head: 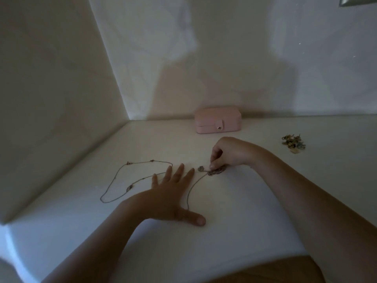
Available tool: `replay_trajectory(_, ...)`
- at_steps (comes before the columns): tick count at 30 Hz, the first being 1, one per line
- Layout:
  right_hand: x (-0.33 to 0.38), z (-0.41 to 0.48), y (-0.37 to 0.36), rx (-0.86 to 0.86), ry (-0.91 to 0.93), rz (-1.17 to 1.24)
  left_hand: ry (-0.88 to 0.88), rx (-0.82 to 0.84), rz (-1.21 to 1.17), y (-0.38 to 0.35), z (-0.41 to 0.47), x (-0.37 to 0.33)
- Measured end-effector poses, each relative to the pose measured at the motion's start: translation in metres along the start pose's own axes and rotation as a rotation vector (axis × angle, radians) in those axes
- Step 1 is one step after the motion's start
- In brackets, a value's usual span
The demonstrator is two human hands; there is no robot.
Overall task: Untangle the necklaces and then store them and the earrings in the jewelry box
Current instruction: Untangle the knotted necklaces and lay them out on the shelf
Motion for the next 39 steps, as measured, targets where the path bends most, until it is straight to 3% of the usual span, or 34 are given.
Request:
replay_trajectory(4, -0.003, -0.007, -0.003, 0.027, -0.11, -0.127, -0.004, -0.083, -0.011, -0.008, -0.006, 0.0)
replay_trajectory(7, -0.006, -0.008, -0.008, 0.075, -0.154, -0.063, 0.002, -0.113, -0.008, -0.014, -0.01, 0.001)
replay_trajectory(13, 0.004, -0.008, -0.01, 0.105, -0.061, -0.007, -0.02, -0.218, -0.003, -0.015, -0.016, 0.0)
replay_trajectory(15, 0.003, -0.007, -0.008, 0.049, -0.033, 0.175, -0.044, -0.269, 0.0, -0.011, -0.021, -0.003)
replay_trajectory(17, 0.0, -0.006, -0.007, -0.019, -0.048, 0.537, -0.069, -0.294, 0.007, -0.009, -0.025, -0.006)
replay_trajectory(22, -0.004, -0.004, -0.012, -0.084, -0.105, 1.13, -0.014, -0.215, -0.017, -0.016, -0.033, -0.009)
replay_trajectory(28, 0.016, 0.003, -0.013, -0.271, 0.061, 0.908, 0.053, -0.191, -0.046, -0.019, -0.033, -0.007)
replay_trajectory(34, 0.015, 0.005, 0.0, -0.452, 0.114, 1.075, 0.081, -0.178, -0.112, -0.017, -0.032, -0.014)
replay_trajectory(39, 0.025, -0.001, 0.016, -0.411, 0.236, 1.015, -0.053, -0.439, -0.353, 0.016, -0.047, -0.02)
Point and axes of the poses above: each hand's wrist, its own z-axis towards the middle knuckle, its own y-axis out of the back of the hand, x = y × z, the point moved 8 cm from there along z, towards the middle knuckle, and after that the axes turned 10 degrees about y, right-handed, at the moved point
